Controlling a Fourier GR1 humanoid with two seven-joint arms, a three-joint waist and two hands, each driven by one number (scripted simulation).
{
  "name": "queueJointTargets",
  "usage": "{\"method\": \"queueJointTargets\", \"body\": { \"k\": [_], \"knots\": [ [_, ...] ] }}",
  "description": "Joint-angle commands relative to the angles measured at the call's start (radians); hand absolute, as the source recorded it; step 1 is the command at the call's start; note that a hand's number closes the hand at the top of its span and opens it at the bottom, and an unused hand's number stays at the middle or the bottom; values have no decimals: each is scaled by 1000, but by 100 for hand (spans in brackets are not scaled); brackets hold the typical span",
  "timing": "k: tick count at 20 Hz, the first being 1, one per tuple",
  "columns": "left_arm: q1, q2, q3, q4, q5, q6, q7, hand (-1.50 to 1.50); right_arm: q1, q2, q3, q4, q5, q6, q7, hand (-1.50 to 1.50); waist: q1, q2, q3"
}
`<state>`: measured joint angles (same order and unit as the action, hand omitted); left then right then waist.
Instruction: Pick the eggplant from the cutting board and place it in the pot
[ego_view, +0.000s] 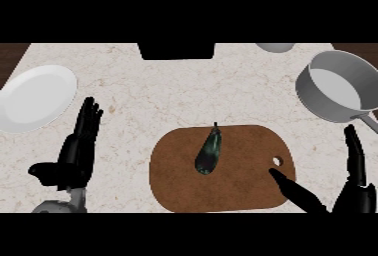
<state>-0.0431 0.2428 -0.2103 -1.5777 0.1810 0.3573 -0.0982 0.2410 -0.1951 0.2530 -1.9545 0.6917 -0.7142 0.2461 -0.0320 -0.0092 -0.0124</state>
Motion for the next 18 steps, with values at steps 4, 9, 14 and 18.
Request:
{"method": "queueJointTargets", "body": {
  "k": [4,9,14,18],
  "knots": [
    [0,-19,-26,-2,-5,-16,-26,0,106,78,180,37,272,245,331,-150,37,17,-1],
    [10,-14,-21,10,8,-48,-51,0,-6,190,255,27,471,449,662,-150,58,17,4],
    [-12,-50,-29,34,-12,-23,-54,0,-270,194,404,70,496,546,1051,-150,54,13,9],
    [-7,-62,-37,0,-22,-13,-39,0,-365,194,401,145,428,584,1153,-150,51,11,11]
  ]
}}
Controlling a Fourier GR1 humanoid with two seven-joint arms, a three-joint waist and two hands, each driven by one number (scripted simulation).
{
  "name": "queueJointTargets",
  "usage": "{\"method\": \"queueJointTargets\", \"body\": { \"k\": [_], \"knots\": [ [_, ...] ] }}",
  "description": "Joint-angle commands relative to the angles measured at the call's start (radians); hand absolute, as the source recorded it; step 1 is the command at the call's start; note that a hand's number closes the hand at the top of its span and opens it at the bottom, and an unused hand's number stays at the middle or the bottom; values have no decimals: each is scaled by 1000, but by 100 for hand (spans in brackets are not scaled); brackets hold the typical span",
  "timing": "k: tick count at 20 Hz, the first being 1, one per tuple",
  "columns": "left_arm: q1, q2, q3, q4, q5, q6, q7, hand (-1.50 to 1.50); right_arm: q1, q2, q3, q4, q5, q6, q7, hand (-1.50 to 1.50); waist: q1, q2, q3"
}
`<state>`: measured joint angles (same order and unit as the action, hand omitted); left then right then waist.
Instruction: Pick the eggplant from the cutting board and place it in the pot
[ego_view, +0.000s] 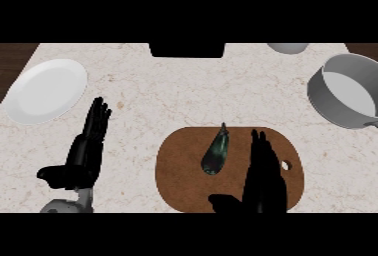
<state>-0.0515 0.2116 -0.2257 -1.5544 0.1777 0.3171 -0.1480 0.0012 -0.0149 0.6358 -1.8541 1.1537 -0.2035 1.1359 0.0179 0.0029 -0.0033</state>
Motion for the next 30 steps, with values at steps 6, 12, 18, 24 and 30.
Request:
{"method": "queueJointTargets", "body": {
  "k": [6,12,18,24,30],
  "knots": [
    [-4,28,32,-1,28,-51,26,0,-176,14,12,180,-141,25,302,-150,2,1,3],
    [29,-11,17,2,-9,-25,-23,0,-256,14,19,258,-200,-23,306,-150,-3,-1,3],
    [-1,-16,20,-36,-29,5,56,0,-211,14,17,298,-170,-52,267,-150,-12,-4,3],
    [63,-7,12,-54,-24,-37,35,0,-300,14,-11,435,-234,-117,239,-150,-2,-3,3],
    [61,-26,47,16,-23,-60,-49,0,-286,14,-8,479,-132,-120,164,150,-16,-3,3]
  ]
}}
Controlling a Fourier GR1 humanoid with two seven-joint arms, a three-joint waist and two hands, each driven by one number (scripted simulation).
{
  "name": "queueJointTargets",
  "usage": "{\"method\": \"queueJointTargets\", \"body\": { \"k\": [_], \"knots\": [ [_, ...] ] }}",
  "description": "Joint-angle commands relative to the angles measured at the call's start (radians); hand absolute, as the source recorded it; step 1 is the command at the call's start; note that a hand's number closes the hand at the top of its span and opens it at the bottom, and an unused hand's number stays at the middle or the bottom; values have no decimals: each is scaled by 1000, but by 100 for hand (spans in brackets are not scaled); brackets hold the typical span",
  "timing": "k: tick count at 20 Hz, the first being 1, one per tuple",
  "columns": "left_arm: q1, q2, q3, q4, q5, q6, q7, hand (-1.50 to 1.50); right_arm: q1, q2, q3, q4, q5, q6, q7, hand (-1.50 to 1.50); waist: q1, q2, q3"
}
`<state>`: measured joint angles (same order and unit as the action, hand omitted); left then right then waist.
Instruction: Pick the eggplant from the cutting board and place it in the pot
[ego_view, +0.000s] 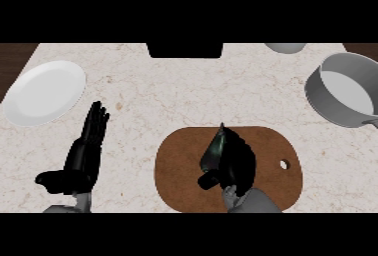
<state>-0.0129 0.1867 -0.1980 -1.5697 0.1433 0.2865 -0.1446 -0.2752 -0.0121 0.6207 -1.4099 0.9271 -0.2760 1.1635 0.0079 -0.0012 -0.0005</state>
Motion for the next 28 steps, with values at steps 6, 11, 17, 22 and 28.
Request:
{"method": "queueJointTargets", "body": {
  "k": [6,11,17,22,28],
  "knots": [
    [26,15,42,-33,20,-47,10,0,-29,12,-48,48,171,-34,69,150,-5,0,0],
    [-38,-25,45,23,-13,-16,13,0,-107,12,31,43,170,-44,178,150,-3,1,0],
    [-14,-25,21,-13,-37,-17,33,0,-69,-107,22,30,83,88,-259,150,-5,3,1],
    [6,-15,53,-19,-3,-42,-3,0,-58,-245,121,-20,-14,155,-592,150,2,3,0],
    [-9,-30,57,6,-18,-37,18,0,-44,-349,31,-293,49,126,-610,150,-17,-3,0]
  ]
}}
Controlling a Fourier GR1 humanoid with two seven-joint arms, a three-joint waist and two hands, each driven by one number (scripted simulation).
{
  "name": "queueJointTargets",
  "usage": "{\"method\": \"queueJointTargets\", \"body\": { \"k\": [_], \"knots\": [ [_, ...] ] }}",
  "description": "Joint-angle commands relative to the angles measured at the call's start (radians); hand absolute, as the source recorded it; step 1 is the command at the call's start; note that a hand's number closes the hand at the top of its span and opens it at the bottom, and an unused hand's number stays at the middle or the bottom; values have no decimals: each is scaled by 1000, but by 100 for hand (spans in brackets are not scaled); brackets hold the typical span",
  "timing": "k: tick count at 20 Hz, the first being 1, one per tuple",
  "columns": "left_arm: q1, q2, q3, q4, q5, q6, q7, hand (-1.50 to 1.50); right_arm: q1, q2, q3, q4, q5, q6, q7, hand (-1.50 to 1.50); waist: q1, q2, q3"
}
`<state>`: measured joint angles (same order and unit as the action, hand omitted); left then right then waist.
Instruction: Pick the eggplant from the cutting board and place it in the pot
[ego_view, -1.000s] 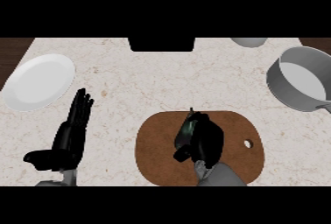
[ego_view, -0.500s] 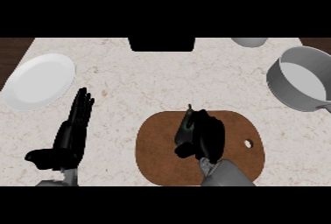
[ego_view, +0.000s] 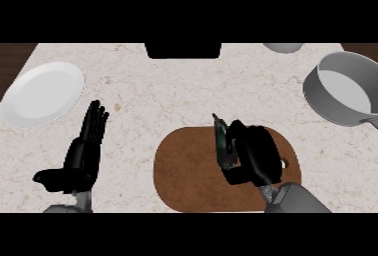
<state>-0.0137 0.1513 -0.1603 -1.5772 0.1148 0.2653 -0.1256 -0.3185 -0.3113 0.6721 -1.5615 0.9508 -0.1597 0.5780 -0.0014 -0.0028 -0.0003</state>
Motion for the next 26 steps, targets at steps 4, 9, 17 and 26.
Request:
{"method": "queueJointTargets", "body": {
  "k": [4,9,17,26],
  "knots": [
    [-18,25,43,19,21,-41,3,0,-10,-48,-59,-277,109,36,58,150,-6,-1,0],
    [0,2,30,15,1,-30,3,0,99,-134,-139,-453,183,96,142,150,-11,-1,0],
    [9,8,61,-12,12,-67,9,0,79,-122,-374,-442,127,161,116,150,1,2,0],
    [43,-14,23,-60,-47,-50,24,0,106,-225,-675,-193,-31,89,-127,150,5,3,1]
  ]
}}
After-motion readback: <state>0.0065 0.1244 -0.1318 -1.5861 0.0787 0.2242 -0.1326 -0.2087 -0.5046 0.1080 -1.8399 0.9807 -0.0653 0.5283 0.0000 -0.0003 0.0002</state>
